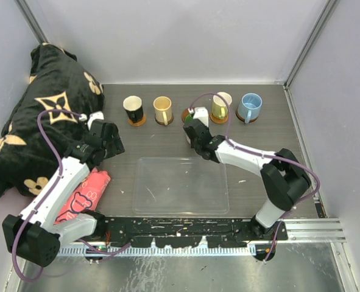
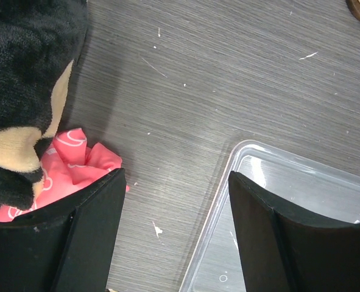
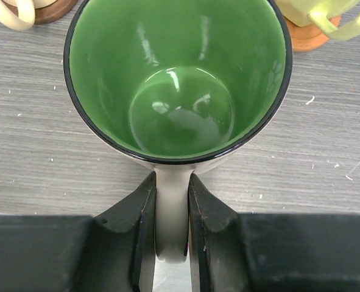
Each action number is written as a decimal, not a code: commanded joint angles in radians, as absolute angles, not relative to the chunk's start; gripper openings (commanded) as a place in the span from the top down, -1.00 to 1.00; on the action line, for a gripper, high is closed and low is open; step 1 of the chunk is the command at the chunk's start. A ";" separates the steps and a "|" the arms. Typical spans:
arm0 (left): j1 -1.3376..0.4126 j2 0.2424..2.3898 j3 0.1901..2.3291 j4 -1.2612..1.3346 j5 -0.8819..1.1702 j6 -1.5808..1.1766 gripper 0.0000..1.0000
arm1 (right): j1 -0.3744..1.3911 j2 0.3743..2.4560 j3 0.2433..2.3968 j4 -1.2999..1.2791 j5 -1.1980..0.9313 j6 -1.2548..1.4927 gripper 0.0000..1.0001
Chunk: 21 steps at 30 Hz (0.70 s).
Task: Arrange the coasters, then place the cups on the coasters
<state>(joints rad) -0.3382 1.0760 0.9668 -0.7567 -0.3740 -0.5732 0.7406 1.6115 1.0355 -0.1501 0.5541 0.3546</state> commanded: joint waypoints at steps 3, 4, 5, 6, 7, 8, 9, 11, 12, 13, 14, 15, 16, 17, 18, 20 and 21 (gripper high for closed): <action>-0.333 1.074 1.011 -0.739 -0.411 -0.552 -0.38 | 0.709 1.601 1.163 0.095 0.560 0.291 0.99; -0.334 1.075 1.011 -0.739 -0.412 -0.552 -0.38 | 0.704 1.601 1.163 0.105 0.558 0.288 0.99; -0.333 1.078 1.010 -0.737 -0.413 -0.552 -0.39 | 0.699 1.603 1.165 0.114 0.554 0.284 0.99; -0.334 1.079 1.009 -0.736 -0.413 -0.553 -0.39 | 0.694 1.604 1.168 0.120 0.552 0.279 0.98; -0.334 1.082 1.010 -0.734 -0.413 -0.552 -0.39 | 0.691 1.605 1.167 0.129 0.555 0.271 0.99; -0.333 1.085 1.011 -0.734 -0.413 -0.552 -0.39 | 0.690 1.605 1.166 0.142 0.553 0.264 0.99; -0.333 1.088 1.013 -0.733 -0.413 -0.553 -0.39 | 0.687 1.607 1.167 0.152 0.549 0.257 0.99; -0.333 1.093 1.017 -0.733 -0.413 -0.552 -0.39 | 0.679 1.618 1.176 0.163 0.543 0.255 0.99; -0.334 1.096 1.018 -0.735 -0.414 -0.552 -0.38 | 0.674 1.624 1.179 0.169 0.538 0.255 0.99; -0.334 1.096 1.019 -0.735 -0.416 -0.550 -0.39 | 0.669 1.631 1.181 0.178 0.536 0.255 0.99; -0.333 1.095 1.019 -0.735 -0.418 -0.547 -0.39 | 0.666 1.636 1.182 0.190 0.531 0.254 0.99; -0.333 1.095 1.019 -0.736 -0.420 -0.545 -0.38 | 0.662 1.645 1.187 0.199 0.527 0.253 0.99; -0.334 1.094 1.019 -0.737 -0.422 -0.544 -0.39 | 0.658 1.652 1.191 0.214 0.525 0.252 0.99; -0.334 1.092 1.019 -0.738 -0.424 -0.542 -0.39 | 0.655 1.662 1.193 0.226 0.523 0.250 0.99; -0.334 1.090 1.018 -0.739 -0.426 -0.540 -0.39 | 0.653 1.671 1.194 0.240 0.520 0.247 0.99; -0.333 1.088 1.019 -0.741 -0.425 -0.538 -0.39 | 0.648 1.690 1.195 0.270 0.513 0.240 0.99; -0.334 1.086 1.019 -0.741 -0.425 -0.537 -0.39 | 0.646 1.699 1.201 0.279 0.510 0.238 0.99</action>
